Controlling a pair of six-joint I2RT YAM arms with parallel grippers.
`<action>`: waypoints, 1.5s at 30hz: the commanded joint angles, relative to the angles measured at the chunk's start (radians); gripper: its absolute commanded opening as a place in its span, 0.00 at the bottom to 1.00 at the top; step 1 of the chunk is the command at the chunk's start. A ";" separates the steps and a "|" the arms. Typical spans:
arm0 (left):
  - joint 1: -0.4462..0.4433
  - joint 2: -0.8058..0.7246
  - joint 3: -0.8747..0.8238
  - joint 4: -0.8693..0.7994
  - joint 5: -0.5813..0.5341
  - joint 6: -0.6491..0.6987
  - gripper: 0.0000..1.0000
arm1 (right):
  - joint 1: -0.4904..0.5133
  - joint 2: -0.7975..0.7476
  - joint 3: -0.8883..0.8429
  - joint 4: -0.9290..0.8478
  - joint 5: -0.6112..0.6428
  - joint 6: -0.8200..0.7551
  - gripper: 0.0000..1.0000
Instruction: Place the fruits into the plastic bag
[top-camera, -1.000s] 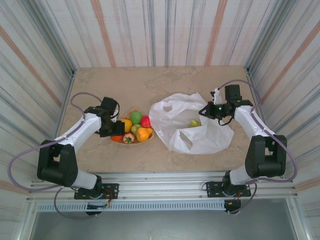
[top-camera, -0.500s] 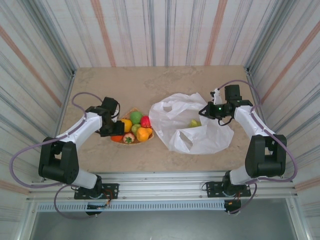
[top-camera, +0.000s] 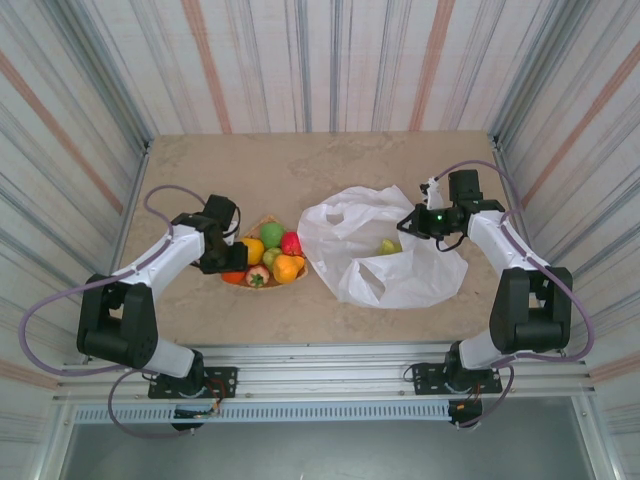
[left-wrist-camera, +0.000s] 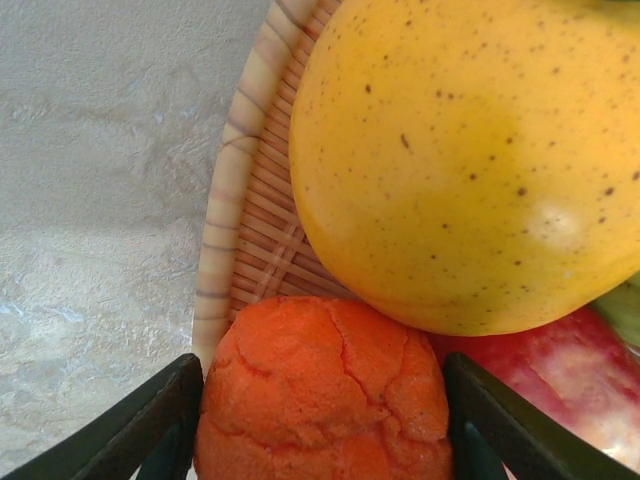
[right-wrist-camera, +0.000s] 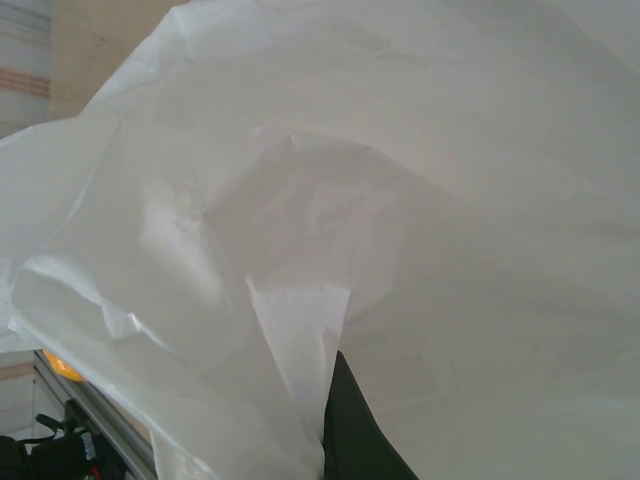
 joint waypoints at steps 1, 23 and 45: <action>0.009 -0.031 -0.012 -0.016 -0.002 -0.002 0.63 | -0.003 0.009 -0.012 0.002 -0.014 -0.003 0.00; -0.157 -0.387 0.047 0.030 0.064 -0.172 0.56 | -0.001 -0.001 -0.011 0.013 -0.043 0.028 0.00; -0.596 0.381 0.423 0.502 0.132 -0.202 0.55 | 0.000 -0.014 -0.041 0.058 -0.116 0.092 0.00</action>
